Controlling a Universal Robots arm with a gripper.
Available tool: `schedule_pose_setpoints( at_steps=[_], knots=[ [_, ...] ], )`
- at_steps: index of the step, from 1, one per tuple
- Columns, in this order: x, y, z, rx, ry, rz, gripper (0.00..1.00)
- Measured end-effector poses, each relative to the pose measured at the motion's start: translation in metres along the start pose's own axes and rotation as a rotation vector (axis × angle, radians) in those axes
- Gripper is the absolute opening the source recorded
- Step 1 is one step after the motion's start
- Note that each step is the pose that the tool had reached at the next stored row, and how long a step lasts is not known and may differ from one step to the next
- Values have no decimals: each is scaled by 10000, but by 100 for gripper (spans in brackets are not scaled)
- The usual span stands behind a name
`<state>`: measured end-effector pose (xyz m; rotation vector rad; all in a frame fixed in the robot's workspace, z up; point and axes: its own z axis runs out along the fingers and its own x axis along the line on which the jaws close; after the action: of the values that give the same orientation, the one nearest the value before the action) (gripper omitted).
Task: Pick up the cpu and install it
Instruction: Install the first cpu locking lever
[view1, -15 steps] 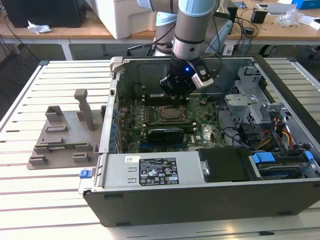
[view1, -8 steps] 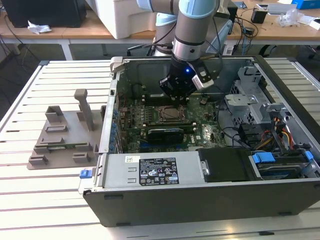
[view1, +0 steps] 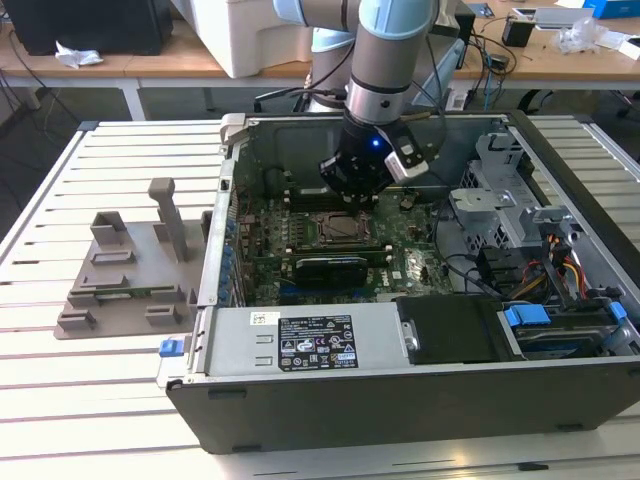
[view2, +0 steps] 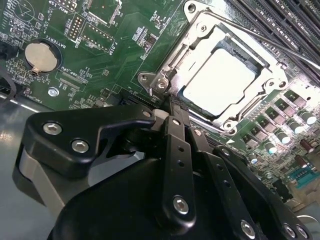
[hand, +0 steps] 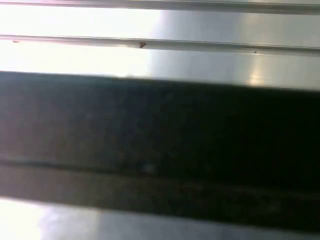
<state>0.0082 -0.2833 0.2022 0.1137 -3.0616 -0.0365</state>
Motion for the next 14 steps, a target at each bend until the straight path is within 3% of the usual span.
schedule_pose_setpoints(
  at_steps=[10, 12, 14],
  knots=[
    [-26, 5, 14, -13, -1, 0, 11],
    [-19, -2, -79, -17, -12, -4, 11],
    [-11, -85, -85, -14, -11, -1, 11]
  ],
)
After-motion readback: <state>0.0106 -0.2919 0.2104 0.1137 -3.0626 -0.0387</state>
